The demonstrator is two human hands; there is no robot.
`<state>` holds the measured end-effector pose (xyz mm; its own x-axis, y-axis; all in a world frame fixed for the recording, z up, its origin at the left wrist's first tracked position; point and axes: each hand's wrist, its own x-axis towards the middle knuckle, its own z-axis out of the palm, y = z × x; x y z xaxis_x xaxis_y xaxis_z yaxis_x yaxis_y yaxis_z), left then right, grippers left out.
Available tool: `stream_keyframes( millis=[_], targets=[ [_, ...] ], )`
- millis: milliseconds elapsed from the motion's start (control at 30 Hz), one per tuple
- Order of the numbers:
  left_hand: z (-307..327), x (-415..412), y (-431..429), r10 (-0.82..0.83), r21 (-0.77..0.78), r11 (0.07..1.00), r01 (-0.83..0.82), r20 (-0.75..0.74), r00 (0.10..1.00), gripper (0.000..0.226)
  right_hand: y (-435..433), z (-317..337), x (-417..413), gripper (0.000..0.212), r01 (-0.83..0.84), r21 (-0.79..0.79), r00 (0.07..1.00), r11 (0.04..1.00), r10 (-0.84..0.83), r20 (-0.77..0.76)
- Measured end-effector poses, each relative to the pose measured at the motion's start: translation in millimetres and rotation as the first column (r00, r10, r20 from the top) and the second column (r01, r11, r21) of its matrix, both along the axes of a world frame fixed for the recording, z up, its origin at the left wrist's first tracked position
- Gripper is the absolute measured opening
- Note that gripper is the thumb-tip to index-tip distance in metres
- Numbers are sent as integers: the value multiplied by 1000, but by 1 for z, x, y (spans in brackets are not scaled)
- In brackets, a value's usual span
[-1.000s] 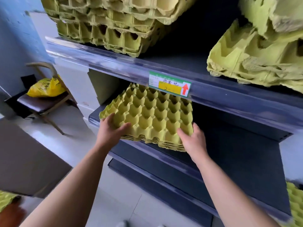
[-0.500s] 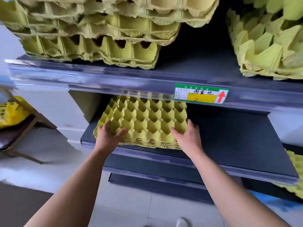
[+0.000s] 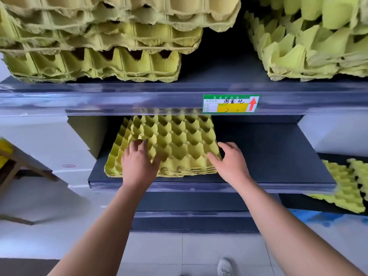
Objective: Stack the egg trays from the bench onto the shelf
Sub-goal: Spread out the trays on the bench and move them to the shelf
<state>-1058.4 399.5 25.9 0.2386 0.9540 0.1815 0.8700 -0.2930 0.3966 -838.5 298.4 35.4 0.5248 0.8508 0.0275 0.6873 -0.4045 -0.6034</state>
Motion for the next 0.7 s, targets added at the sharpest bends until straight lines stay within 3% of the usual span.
stream_keyframes(
  millis=[167, 267, 400, 533, 700],
  targets=[
    [8, 65, -41, -305, 107, 946, 306, -27, 952, 45, -50, 11, 32, 45, -7, 53, 984, 999, -3, 179],
    [9, 116, -75, -457, 137, 878, 458, -44, 889, 32, -94, 14, 68, 41, 63, 54, 966, 997, -75, 248],
    [2, 194, -125, -612, 118, 783, 610, -31, 791, 34, -163, 13, 131, 37, 172, 83, 943, 982, -188, 275],
    [-3, 283, -190, -694, 123, 707, 696, -63, 717, 33, -243, 10, 203, 23, 286, 26, 918, 958, -282, 277],
    [-12, 396, -273, -772, 111, 630, 769, -15, 635, 32, -341, 4, 291, 32, 395, -8, 884, 919, -377, 276]
  ],
)
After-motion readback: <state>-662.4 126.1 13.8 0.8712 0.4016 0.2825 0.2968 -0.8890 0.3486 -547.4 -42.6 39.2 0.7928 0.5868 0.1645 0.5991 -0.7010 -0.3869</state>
